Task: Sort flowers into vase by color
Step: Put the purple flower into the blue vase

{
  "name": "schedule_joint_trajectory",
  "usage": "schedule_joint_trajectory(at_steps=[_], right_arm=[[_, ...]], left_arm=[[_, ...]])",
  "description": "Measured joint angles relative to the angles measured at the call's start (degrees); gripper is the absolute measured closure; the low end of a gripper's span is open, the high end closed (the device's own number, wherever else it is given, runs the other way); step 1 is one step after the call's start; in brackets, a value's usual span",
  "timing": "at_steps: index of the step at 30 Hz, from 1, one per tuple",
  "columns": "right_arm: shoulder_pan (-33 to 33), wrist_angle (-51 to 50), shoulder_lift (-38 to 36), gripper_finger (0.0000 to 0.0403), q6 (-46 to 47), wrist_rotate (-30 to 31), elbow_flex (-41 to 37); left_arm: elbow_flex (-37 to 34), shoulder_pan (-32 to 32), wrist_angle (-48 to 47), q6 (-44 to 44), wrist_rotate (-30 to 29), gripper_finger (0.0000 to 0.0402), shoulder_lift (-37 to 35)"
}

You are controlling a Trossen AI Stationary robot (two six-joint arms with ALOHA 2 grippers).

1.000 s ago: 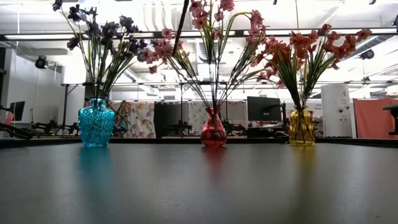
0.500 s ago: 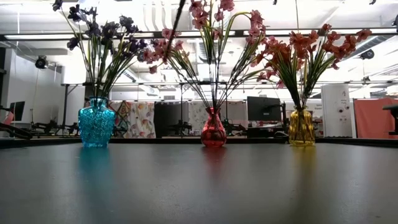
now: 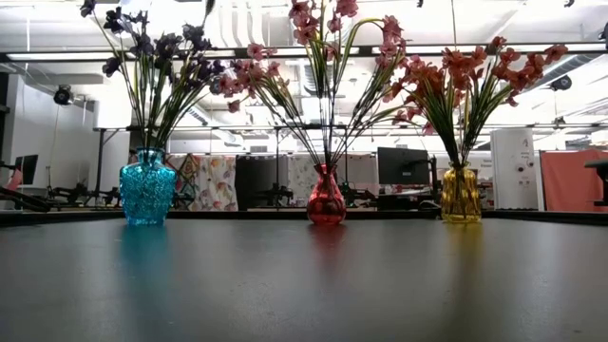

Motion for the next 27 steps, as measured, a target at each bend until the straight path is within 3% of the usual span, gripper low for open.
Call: schedule_joint_trajectory(at_steps=[5,14,20,27], right_arm=[[0.0,-0.1,0.0,0.0156,0.1,0.0,0.0],[-0.1,0.1,0.0,0.0158,-0.2,0.0,0.0],[-0.3,0.3,0.0,0.0158,-0.3,0.0,0.0],[-1.2,0.3,0.0,0.0158,-0.3,0.1,0.0]], left_arm=[[-7.5,1.1,2.4,6.9,-5.9,0.0401,-9.3],[-27.1,10.1,26.2,20.4,-0.8,0.0401,-24.0],[-35.1,17.6,38.8,25.3,-0.7,0.0401,-27.0],[-36.4,24.4,39.7,26.5,0.0,0.0402,-26.9]])
